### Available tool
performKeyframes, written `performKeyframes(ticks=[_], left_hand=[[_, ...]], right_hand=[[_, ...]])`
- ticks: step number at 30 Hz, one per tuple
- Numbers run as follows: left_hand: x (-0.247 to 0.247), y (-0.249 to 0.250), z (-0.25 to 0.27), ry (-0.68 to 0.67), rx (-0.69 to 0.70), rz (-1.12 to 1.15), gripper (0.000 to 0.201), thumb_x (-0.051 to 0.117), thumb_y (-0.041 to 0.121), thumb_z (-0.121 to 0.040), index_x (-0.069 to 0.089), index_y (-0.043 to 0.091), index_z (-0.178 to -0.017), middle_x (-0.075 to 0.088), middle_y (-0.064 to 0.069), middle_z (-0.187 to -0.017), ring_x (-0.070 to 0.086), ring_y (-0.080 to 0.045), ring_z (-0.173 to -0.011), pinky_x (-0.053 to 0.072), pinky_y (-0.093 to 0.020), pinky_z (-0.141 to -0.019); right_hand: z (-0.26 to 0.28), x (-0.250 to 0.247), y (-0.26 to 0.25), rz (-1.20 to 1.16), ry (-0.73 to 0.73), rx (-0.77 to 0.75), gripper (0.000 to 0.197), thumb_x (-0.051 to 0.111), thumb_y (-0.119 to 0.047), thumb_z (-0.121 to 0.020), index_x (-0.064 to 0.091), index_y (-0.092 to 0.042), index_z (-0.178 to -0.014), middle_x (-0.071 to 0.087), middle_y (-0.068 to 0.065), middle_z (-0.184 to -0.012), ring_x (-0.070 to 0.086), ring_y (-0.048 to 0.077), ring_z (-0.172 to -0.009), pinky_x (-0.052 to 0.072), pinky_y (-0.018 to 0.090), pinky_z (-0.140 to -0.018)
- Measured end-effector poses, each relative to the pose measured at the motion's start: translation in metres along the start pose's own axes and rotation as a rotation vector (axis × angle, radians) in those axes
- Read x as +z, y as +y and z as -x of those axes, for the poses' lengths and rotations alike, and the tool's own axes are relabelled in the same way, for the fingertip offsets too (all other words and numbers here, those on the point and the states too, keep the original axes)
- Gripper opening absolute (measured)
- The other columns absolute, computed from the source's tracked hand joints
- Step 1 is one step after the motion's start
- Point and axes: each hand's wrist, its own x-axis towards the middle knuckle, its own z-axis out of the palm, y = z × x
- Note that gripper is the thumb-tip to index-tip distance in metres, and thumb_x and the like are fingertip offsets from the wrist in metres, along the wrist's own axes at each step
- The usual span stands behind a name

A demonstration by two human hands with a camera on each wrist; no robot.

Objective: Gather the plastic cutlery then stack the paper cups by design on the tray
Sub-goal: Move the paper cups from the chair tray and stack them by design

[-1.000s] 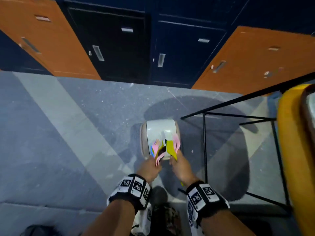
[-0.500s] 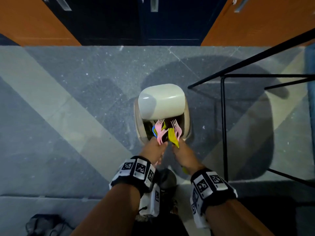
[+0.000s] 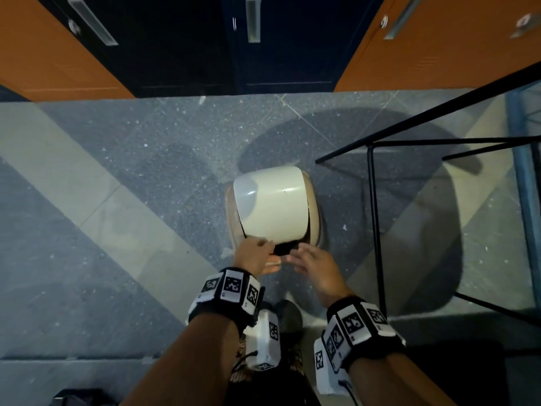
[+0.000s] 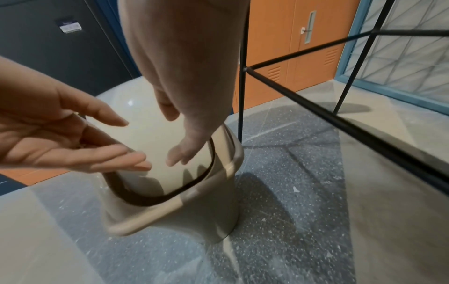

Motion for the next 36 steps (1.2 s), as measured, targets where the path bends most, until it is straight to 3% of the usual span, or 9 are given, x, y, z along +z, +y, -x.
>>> performKeyframes(ticks=[2, 5, 9, 13, 18, 22, 27, 32, 36], left_hand=[[-0.006, -0.003, 0.017, 0.004, 0.053, -0.151, 0.020, 0.044, 0.008, -0.094, 0.055, 0.008, -0.077, 0.058, -0.009, -0.083, 0.058, -0.017, -0.074, 0.055, -0.021, -0.053], [-0.009, -0.002, 0.056, 0.078, 0.212, -0.383, 0.018, 0.050, 0.012, -0.092, 0.060, 0.003, -0.105, 0.064, -0.016, -0.104, 0.064, -0.030, -0.094, 0.056, -0.041, -0.083], [-0.006, 0.017, 0.128, 0.109, 0.484, -0.526, 0.020, 0.054, 0.009, -0.089, 0.062, 0.004, -0.107, 0.069, -0.013, -0.106, 0.064, -0.024, -0.097, 0.048, -0.026, -0.083], [0.003, 0.042, 0.206, 0.102, 0.660, -0.505, 0.016, 0.055, 0.006, -0.087, 0.064, 0.008, -0.101, 0.068, -0.009, -0.102, 0.064, -0.023, -0.096, 0.051, -0.036, -0.090], [0.028, 0.075, 0.290, 0.073, 0.913, -0.446, 0.012, 0.055, 0.004, -0.087, 0.061, 0.013, -0.093, 0.064, -0.001, -0.089, 0.062, -0.018, -0.084, 0.051, -0.033, -0.084], [0.059, 0.093, 0.344, -0.012, 1.082, -0.457, 0.016, 0.057, 0.008, -0.087, 0.056, 0.024, -0.089, 0.063, 0.002, -0.090, 0.057, 0.004, -0.076, 0.044, -0.005, -0.072], [0.118, 0.091, 0.394, -0.254, 1.156, -0.394, 0.025, 0.065, 0.022, -0.083, 0.050, 0.038, -0.094, 0.058, -0.001, -0.109, 0.058, -0.004, -0.095, 0.053, -0.027, -0.084], [0.179, 0.073, 0.405, -0.291, 1.132, -0.545, 0.078, 0.071, 0.047, -0.065, 0.037, 0.027, -0.132, 0.046, 0.004, -0.136, 0.046, -0.010, -0.125, 0.043, -0.035, -0.104], [0.206, 0.063, 0.401, -0.169, 1.117, -0.603, 0.090, 0.081, 0.036, -0.064, 0.034, 0.018, -0.139, 0.043, -0.003, -0.144, 0.038, -0.018, -0.135, 0.035, -0.039, -0.112]], right_hand=[[0.023, 0.000, -0.008, 0.051, 0.011, -0.068, 0.026, 0.042, -0.004, -0.094, 0.056, 0.005, -0.114, 0.064, 0.023, -0.113, 0.063, 0.030, -0.097, 0.047, 0.040, -0.092], [0.064, 0.003, -0.016, 0.047, 0.119, -0.148, 0.021, 0.049, -0.009, -0.092, 0.063, -0.025, -0.095, 0.068, -0.001, -0.091, 0.065, 0.020, -0.092, 0.049, 0.043, -0.098], [0.136, 0.000, -0.040, 0.011, 0.242, -0.339, 0.026, 0.057, -0.010, -0.088, 0.060, -0.036, -0.083, 0.068, -0.008, -0.087, 0.066, 0.022, -0.093, 0.051, 0.041, -0.095], [0.221, -0.011, -0.072, -0.003, 0.238, -0.520, 0.032, 0.056, -0.002, -0.087, 0.059, -0.034, -0.087, 0.068, -0.001, -0.087, 0.064, 0.004, -0.079, 0.048, 0.010, -0.080], [0.314, -0.037, -0.107, -0.068, 0.346, -0.780, 0.029, 0.051, -0.012, -0.080, 0.063, -0.038, -0.086, 0.066, -0.001, -0.085, 0.064, 0.008, -0.073, 0.050, 0.014, -0.075], [0.382, -0.071, -0.130, -0.101, 0.489, -1.002, 0.032, 0.055, -0.009, -0.087, 0.060, -0.040, -0.092, 0.064, -0.010, -0.092, 0.065, 0.010, -0.082, 0.050, 0.015, -0.077], [0.437, -0.134, -0.136, -0.140, 0.895, -1.230, 0.024, 0.055, -0.010, -0.085, 0.053, -0.022, -0.105, 0.050, -0.018, -0.105, 0.052, 0.008, -0.094, 0.042, 0.013, -0.084], [0.434, -0.216, -0.128, -0.075, 1.235, -1.109, 0.054, 0.065, -0.016, -0.077, 0.041, -0.006, -0.125, 0.040, 0.008, -0.124, 0.043, 0.023, -0.117, 0.038, 0.028, -0.104], [0.417, -0.253, -0.124, 0.044, 1.031, -0.972, 0.076, 0.071, -0.024, -0.077, 0.029, -0.011, -0.139, 0.035, 0.011, -0.143, 0.031, 0.016, -0.134, 0.030, 0.034, -0.112]])
